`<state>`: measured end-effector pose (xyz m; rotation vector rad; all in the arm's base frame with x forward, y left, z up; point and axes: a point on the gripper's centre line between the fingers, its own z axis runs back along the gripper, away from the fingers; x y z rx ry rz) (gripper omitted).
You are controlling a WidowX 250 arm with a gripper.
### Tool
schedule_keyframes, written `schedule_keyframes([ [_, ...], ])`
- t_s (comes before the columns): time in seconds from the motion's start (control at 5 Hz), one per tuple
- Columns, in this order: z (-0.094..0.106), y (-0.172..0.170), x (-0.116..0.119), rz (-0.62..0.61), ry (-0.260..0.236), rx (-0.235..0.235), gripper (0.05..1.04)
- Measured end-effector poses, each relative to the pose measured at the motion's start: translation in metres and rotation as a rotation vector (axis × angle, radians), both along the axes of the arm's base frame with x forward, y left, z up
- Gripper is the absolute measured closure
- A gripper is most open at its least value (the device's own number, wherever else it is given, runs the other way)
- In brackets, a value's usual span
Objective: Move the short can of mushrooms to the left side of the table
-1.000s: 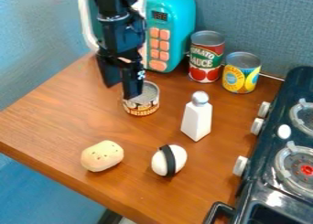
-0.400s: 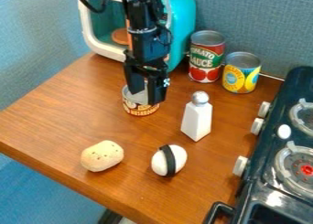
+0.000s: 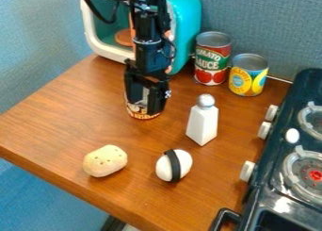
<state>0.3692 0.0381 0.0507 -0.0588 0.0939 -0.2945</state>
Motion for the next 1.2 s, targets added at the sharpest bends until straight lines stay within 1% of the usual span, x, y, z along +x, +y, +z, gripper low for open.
schedule_keyframes([
  [0.2, -0.004, 0.004, 0.006, 0.018, -0.031, 0.023, 0.083],
  [0.4, -0.006, 0.004, 0.009, 0.024, -0.052, 0.023, 0.083],
  [0.6, -0.007, 0.008, 0.009, 0.042, -0.053, 0.043, 0.083],
  [0.8, -0.009, 0.02, 0.009, 0.093, -0.064, 0.118, 0.083],
  [1.0, -0.01, 0.042, 0.007, 0.174, -0.091, 0.181, 0.083],
  [1.2, -0.009, 0.09, -0.003, 0.295, -0.09, 0.203, 0.083],
])
